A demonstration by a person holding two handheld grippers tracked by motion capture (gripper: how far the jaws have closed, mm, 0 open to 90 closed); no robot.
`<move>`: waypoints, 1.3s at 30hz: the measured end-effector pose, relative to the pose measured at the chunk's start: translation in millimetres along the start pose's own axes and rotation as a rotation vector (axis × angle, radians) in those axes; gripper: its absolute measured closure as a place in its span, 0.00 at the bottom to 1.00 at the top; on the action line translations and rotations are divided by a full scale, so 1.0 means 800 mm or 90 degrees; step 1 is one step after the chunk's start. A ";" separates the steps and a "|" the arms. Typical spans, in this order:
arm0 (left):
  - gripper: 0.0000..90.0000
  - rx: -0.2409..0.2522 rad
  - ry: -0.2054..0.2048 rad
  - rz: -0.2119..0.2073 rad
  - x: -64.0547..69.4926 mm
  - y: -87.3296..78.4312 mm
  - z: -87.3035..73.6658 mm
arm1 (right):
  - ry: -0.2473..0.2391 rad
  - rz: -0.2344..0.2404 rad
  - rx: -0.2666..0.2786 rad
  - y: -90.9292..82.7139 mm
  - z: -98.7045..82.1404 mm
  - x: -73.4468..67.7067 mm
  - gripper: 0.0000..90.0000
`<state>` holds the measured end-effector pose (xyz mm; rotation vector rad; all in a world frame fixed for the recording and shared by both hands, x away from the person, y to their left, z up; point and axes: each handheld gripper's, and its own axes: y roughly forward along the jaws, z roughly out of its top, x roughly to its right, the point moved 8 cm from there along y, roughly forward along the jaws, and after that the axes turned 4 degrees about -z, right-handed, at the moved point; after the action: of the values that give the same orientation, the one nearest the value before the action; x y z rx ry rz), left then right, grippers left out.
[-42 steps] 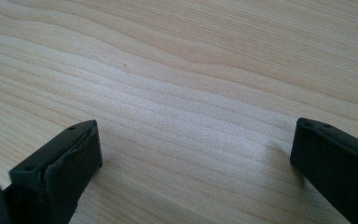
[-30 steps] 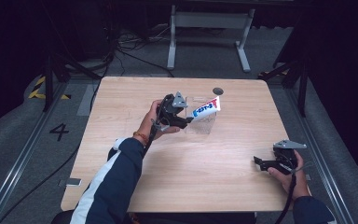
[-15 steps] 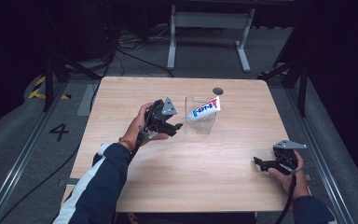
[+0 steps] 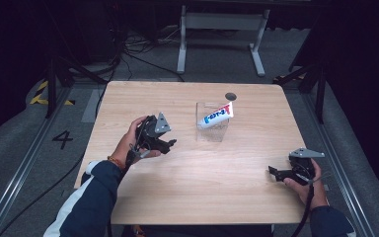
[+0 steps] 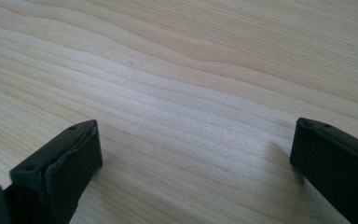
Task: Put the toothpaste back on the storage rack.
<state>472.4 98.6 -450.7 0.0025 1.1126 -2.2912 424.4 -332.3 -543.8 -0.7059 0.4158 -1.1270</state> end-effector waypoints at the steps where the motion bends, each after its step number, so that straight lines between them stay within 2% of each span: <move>1: 0.25 -0.007 0.004 0.002 0.000 -0.002 -0.009 | 0.000 0.000 0.000 0.000 0.000 0.000 0.02; 7: 0.25 -0.015 0.010 0.020 0.000 -0.008 -0.028 | -0.002 0.002 0.001 0.000 0.000 0.000 0.02; 10: 0.24 -0.033 0.008 0.029 -0.002 -0.011 -0.045 | -0.002 0.002 0.000 0.000 0.000 0.000 0.02; 17: 0.23 -0.058 -0.008 0.035 -0.004 -0.022 -0.080 | -0.003 0.002 0.001 0.000 0.000 -0.001 0.02; 23: 0.22 -0.063 -0.026 0.042 -0.006 -0.032 -0.107 | -0.003 0.003 0.001 0.000 0.000 -0.001 0.02; 32: 0.21 -0.113 -0.033 0.069 -0.013 -0.041 -0.151 | -0.004 0.004 0.001 0.000 0.000 -0.001 0.02; 39: 0.21 -0.120 -0.054 0.066 -0.007 -0.048 -0.186 | -0.007 0.008 0.000 0.001 0.000 -0.001 0.02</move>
<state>421.7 227.1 -519.0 -0.1075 1.2499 -2.0682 424.6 -331.4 -543.9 -0.7080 0.4102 -1.1115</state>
